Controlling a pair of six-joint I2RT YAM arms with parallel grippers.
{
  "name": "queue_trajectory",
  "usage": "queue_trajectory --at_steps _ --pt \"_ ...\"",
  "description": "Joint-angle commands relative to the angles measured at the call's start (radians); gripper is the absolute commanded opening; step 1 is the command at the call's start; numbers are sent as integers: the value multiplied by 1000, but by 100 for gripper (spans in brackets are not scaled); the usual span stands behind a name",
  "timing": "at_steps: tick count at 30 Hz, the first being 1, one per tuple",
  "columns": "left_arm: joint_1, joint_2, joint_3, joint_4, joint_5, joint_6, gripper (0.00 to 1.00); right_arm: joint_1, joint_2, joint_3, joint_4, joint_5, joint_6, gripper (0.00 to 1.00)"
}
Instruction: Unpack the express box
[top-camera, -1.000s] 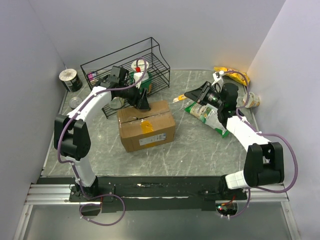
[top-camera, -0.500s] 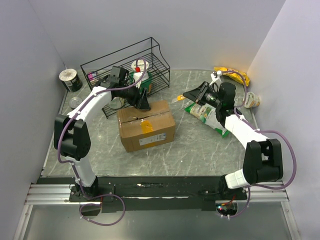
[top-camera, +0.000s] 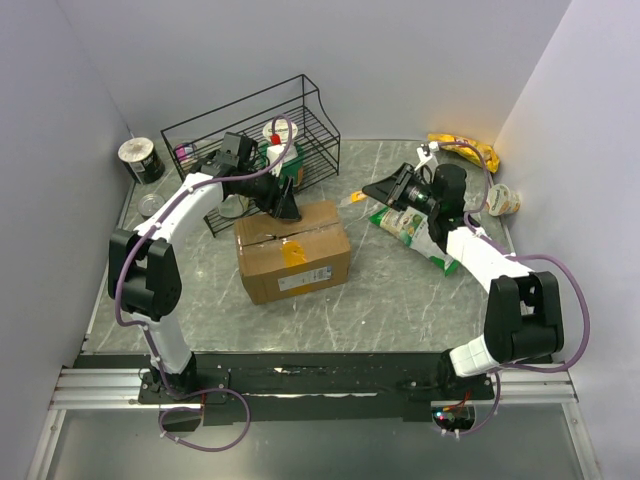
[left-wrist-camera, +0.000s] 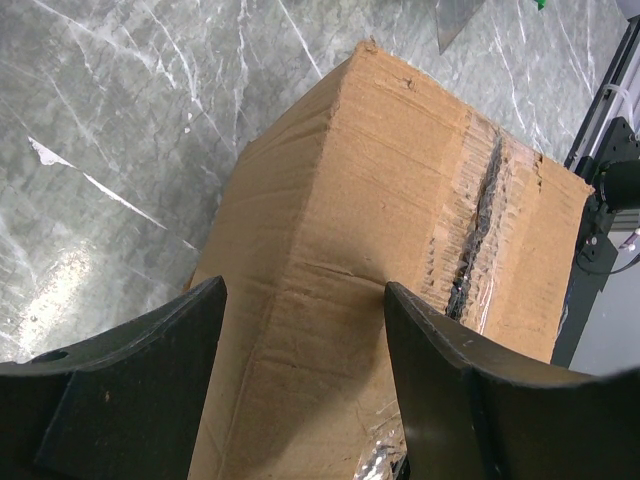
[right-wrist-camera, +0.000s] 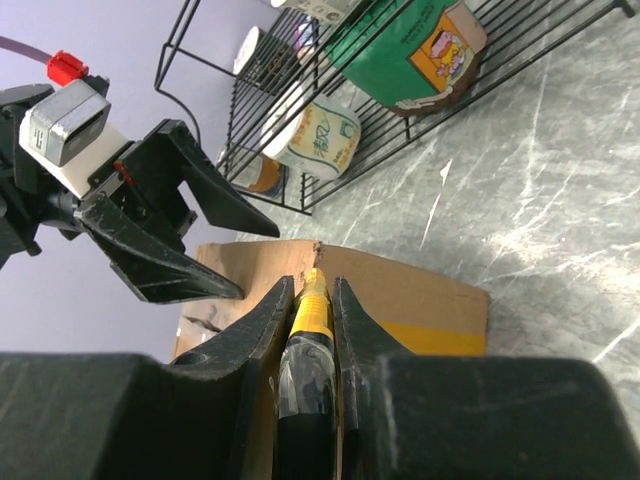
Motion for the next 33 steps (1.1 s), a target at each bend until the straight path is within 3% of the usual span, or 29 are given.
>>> queue_trajectory --at_steps 1,25,33 --pt "-8 7 -7 9 -3 -5 70 17 14 47 56 -11 18 0" --pt "-10 32 0 31 -17 -34 69 32 12 62 -48 -33 5 0" --pt "-10 44 2 39 -26 -60 55 32 -25 67 -136 -23 11 0"
